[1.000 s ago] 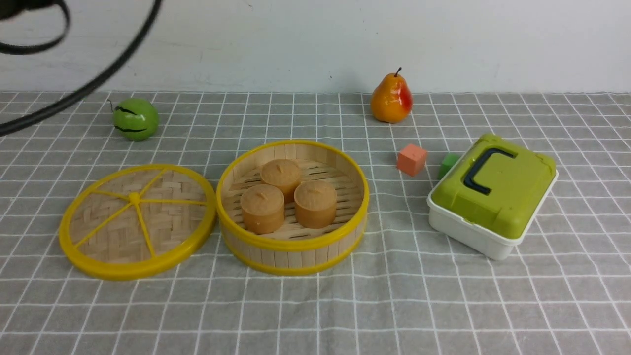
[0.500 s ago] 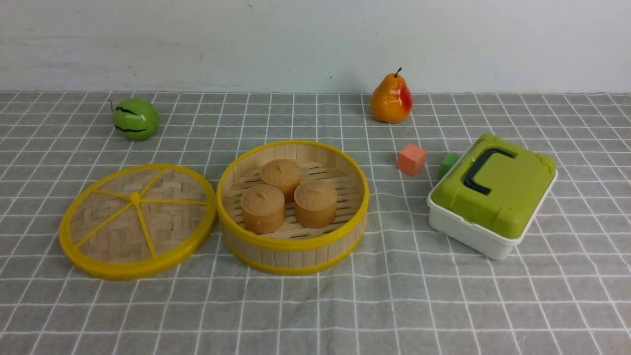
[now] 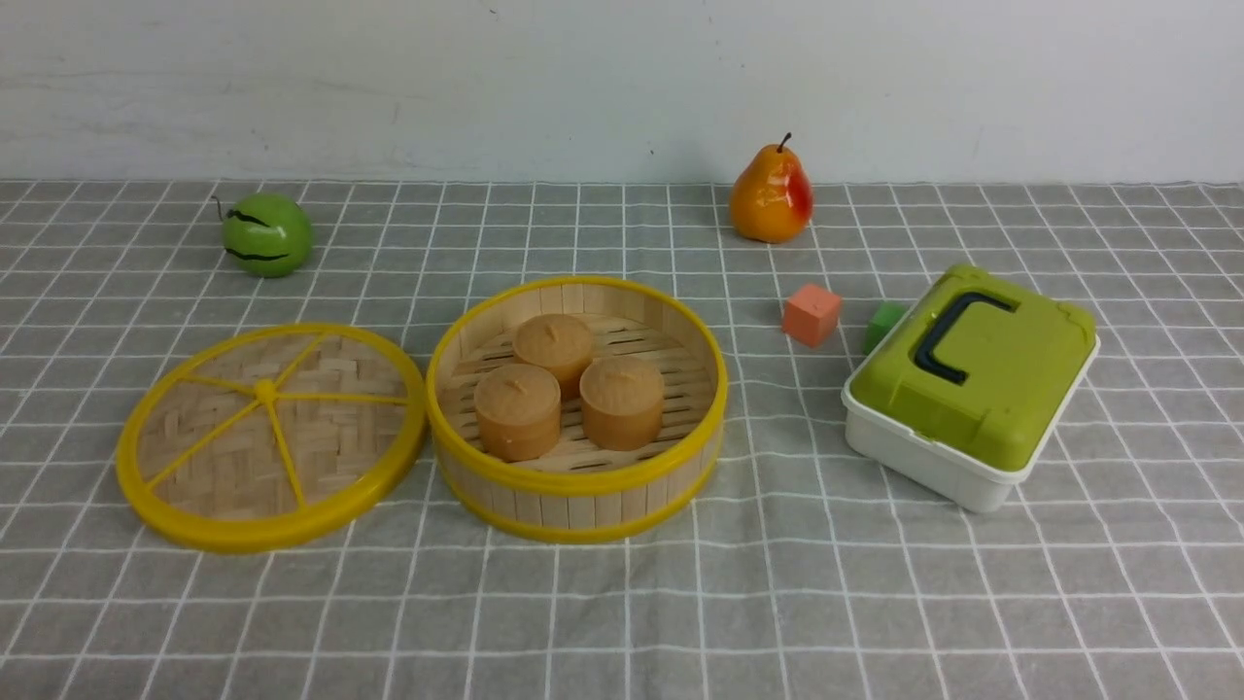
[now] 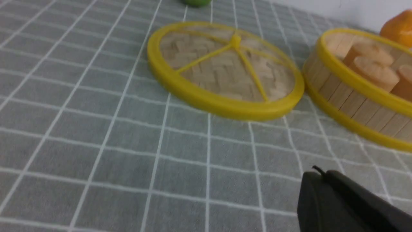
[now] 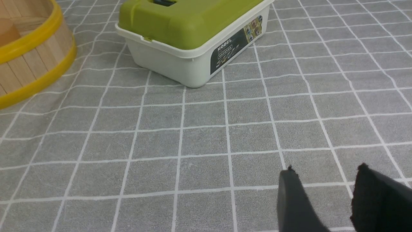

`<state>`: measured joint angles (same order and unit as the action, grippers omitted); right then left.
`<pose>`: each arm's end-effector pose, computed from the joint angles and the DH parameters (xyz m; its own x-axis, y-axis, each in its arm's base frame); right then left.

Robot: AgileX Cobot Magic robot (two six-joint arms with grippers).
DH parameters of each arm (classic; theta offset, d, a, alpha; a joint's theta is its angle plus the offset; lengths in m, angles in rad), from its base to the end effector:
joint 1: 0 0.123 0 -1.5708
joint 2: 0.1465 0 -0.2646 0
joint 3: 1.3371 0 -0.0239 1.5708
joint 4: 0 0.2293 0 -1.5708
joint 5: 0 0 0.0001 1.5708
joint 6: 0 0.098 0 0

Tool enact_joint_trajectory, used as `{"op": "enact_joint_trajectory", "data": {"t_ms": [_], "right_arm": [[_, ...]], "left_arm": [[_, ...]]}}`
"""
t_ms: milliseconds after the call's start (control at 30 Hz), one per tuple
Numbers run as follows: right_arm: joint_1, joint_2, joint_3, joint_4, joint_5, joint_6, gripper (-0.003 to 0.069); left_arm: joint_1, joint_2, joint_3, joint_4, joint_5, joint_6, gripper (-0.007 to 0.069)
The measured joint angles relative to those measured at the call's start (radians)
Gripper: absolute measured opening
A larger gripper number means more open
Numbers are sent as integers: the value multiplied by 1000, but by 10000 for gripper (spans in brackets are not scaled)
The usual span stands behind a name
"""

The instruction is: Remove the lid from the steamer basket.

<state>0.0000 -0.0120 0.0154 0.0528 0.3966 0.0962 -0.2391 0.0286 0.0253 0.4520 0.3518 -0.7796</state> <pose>0.0575 0.0020 0.1713 -0.3068 0.1444 -0.9407 0.0252 0.9893 0.1436 0.0625 0.0000 0.1732 -0.2893 -0.2803 -0.9153 -0.0063 0.9567 -0.2910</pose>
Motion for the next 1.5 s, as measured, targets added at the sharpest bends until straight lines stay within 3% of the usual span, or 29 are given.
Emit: {"op": "enact_joint_trajectory", "data": {"t_ms": [267, 367, 533, 567, 700, 1500], "right_arm": [[0, 0, 0, 0, 0, 0, 241], [0, 0, 0, 0, 0, 0, 241], [0, 0, 0, 0, 0, 0, 241], [0, 0, 0, 0, 0, 0, 241], [0, 0, 0, 0, 0, 0, 241], [0, 0, 0, 0, 0, 0, 241]], "left_arm": [[43, -40, 4, -38, 65, 1, -13], [89, -40, 4, -107, 65, 36, -13], [107, -40, 4, -257, 61, 236, -13], [107, -40, 4, -301, 58, 324, -13], [107, -40, 4, -327, 50, 449, -13], [107, -40, 4, -365, 50, 596, -12]]}}
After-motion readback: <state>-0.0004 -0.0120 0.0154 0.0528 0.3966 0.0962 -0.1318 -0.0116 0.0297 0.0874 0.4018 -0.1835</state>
